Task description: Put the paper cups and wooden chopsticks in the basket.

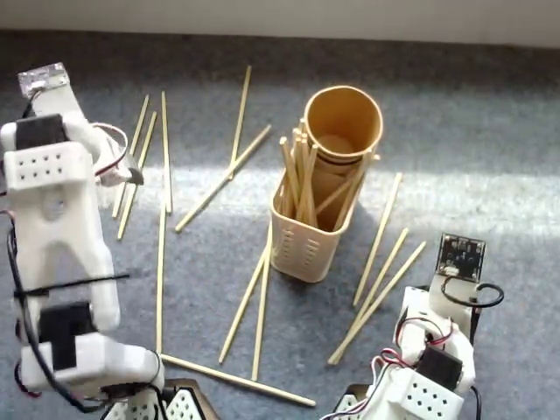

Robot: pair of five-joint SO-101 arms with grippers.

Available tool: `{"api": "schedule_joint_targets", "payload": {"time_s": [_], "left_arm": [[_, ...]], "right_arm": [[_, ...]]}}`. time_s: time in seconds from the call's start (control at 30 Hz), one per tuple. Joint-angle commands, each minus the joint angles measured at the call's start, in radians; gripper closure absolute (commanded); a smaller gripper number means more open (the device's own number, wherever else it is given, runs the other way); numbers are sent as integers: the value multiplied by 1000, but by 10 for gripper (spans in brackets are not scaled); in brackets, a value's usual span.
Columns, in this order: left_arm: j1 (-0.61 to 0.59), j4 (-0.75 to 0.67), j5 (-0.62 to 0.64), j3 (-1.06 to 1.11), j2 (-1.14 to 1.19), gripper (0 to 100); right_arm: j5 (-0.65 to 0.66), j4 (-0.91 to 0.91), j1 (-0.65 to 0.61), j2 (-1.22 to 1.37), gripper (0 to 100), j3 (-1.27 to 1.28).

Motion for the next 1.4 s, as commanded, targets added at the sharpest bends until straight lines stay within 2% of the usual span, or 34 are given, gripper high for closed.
{"api": "schedule_joint_targets", "payload": {"time_s": [0.0,0.1,0.27,0.53,0.7,0.77,0.87,0.9,0.97,1.03,1.23,1.37], "left_arm": [[12,107,-57,-308,303,690],[10,176,-109,-509,489,690],[-35,186,-117,-730,696,694],[-87,184,-117,-886,885,694],[-59,186,-114,-891,992,701],[-42,184,-114,-894,1035,763],[-12,184,-117,-895,1081,966],[-5,186,-117,-895,1087,1000],[-5,190,-117,-895,1087,966],[-4,190,-117,-895,1087,999],[-1,190,-118,-921,1087,995],[1,192,-112,-1047,1087,996]], "right_arm": [[-8,4,4,5,742,130],[-8,4,4,5,742,130],[-8,4,4,5,742,130],[-8,4,4,5,742,130],[-8,4,4,5,742,130],[-8,4,4,5,742,130],[-8,4,4,5,742,130],[-8,4,4,5,742,130],[-8,4,4,5,742,130],[-8,4,4,5,742,130],[-8,4,4,5,742,130],[-8,4,4,5,742,130]]}}
